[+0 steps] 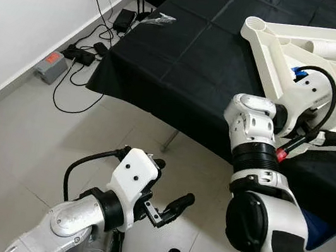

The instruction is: Building children table

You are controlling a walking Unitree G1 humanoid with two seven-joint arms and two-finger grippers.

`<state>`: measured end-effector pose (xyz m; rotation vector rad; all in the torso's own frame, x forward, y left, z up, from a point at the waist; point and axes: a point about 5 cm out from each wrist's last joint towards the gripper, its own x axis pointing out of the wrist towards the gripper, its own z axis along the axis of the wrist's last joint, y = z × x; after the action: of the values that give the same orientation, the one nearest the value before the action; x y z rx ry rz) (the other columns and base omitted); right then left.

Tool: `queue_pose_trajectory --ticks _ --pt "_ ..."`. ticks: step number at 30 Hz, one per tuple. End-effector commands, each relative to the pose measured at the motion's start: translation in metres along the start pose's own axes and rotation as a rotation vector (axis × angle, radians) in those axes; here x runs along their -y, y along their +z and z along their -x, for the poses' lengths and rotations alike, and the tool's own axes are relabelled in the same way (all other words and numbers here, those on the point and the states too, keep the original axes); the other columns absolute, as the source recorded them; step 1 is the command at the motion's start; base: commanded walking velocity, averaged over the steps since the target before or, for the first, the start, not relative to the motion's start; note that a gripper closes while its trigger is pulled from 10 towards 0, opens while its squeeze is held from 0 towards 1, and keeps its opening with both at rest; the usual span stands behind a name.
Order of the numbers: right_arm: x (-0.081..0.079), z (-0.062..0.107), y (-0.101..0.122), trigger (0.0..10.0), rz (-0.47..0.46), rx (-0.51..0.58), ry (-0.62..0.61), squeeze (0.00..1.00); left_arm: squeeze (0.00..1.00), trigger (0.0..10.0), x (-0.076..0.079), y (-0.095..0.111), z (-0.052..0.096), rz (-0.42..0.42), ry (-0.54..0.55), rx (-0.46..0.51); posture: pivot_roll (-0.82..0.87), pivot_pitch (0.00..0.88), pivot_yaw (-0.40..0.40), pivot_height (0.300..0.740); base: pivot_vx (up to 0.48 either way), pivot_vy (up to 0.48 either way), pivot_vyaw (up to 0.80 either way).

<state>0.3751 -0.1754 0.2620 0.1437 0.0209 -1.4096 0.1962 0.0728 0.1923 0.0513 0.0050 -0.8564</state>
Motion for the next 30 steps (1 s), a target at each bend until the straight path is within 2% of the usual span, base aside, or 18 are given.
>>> queue_pose_trajectory --ticks 1,17,24,25,27,28,30 --pt "-0.002 0.004 0.001 10.0 -0.004 -0.002 0.01 0.0 0.0 10.0 0.002 -0.003 0.0 0.005 -0.007 -0.009 0.2 0.329 -0.046 0.74 0.0 0.0 0.0" --pt "0.001 0.009 0.005 10.0 0.001 -0.013 -0.023 0.0 0.0 10.0 0.003 -0.003 0.002 0.017 -0.013 -0.012 0.2 0.335 -0.041 0.74 0.0 0.0 0.0" --pt "0.004 0.015 0.004 10.0 0.005 -0.018 -0.029 0.0 0.0 10.0 0.002 -0.003 0.002 0.013 -0.008 -0.011 0.2 0.338 -0.039 0.74 0.0 0.0 0.0" --pt "0.004 0.017 0.005 10.0 -0.01 -0.017 -0.022 0.32 0.0 10.0 0.002 -0.003 0.002 0.014 -0.007 -0.011 0.2 0.337 -0.04 0.74 0.0 0.0 0.0" --pt "0.004 0.017 0.005 10.0 -0.01 -0.017 -0.022 0.32 0.0 10.0 0.002 -0.003 0.002 0.014 -0.007 -0.011 0.2 0.337 -0.04 0.74 0.0 0.0 0.0" --pt "0.005 0.017 0.007 10.0 -0.026 -0.018 -0.019 1.0 0.0 10.0 0.002 -0.003 0.002 0.014 -0.006 -0.011 0.2 0.337 -0.041 0.74 0.0 0.0 0.0" --pt "0.005 0.017 0.007 10.0 -0.026 -0.018 -0.019 1.0 0.0 10.0 0.002 -0.003 0.002 0.014 -0.006 -0.011 0.2 0.337 -0.041 0.74 0.0 0.0 0.0"
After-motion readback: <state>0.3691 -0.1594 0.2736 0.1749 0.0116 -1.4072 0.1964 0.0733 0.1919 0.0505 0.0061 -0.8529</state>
